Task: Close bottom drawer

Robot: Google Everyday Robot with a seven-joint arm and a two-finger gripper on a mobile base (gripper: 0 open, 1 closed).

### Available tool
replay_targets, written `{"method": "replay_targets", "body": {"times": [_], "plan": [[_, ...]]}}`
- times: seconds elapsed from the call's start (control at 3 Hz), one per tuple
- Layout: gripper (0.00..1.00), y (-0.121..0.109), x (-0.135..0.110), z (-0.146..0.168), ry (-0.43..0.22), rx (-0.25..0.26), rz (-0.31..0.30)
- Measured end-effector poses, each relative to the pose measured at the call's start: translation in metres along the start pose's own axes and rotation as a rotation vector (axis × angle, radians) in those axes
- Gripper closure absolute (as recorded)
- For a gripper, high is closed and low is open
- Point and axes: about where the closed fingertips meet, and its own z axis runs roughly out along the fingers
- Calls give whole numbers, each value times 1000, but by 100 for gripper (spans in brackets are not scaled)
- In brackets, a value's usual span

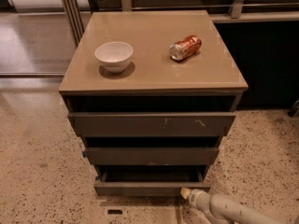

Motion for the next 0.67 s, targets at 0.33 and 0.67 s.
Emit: {"method": "replay_targets", "body": {"times": [0.33, 0.67], "plan": [[100, 12, -17, 18, -8, -9, -48], [100, 22, -26, 34, 3, -15, -77]]}}
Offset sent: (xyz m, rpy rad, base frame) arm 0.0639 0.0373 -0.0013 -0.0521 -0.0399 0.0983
